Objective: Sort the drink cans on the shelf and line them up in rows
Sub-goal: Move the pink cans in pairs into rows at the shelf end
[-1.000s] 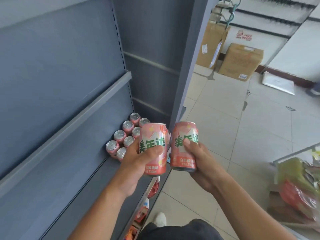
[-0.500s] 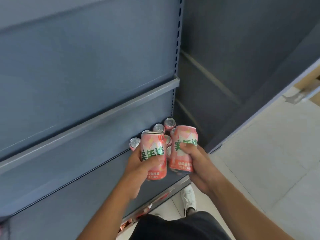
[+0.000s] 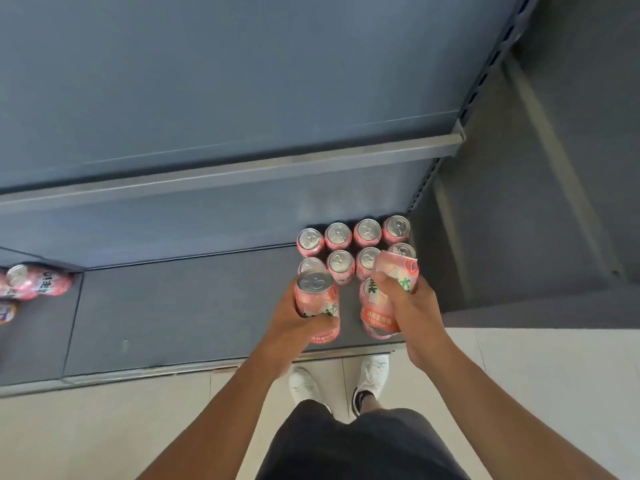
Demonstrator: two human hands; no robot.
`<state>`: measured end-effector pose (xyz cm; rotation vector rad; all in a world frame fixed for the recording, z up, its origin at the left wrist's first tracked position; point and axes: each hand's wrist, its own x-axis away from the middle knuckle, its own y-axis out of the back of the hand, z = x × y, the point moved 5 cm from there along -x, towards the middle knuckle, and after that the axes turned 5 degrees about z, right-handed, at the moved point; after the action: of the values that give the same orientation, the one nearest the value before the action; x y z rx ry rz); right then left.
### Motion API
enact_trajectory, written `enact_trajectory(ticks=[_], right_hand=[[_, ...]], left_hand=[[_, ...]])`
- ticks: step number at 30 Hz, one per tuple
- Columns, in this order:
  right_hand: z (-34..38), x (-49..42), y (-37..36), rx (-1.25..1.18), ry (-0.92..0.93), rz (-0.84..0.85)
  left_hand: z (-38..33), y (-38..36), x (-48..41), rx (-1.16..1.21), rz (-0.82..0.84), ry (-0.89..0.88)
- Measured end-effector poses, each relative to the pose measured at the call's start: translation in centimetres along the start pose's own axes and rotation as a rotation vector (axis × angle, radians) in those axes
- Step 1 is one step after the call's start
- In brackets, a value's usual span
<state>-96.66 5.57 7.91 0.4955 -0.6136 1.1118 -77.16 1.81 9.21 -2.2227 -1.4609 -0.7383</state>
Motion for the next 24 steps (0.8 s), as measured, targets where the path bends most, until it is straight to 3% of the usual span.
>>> enact_trajectory(ticks=[16, 24], right_hand=[[-1.0, -6.3, -4.0, 0.392, 0.242, 0.260], [-2.4, -7.7, -5.8, 0.697, 0.408, 0.336]], left_hand=[[7.2, 2.6, -5.9, -0.075, -0.280, -0.021], [9.9, 2.9, -8.4, -0.189, -0.254, -0.057]])
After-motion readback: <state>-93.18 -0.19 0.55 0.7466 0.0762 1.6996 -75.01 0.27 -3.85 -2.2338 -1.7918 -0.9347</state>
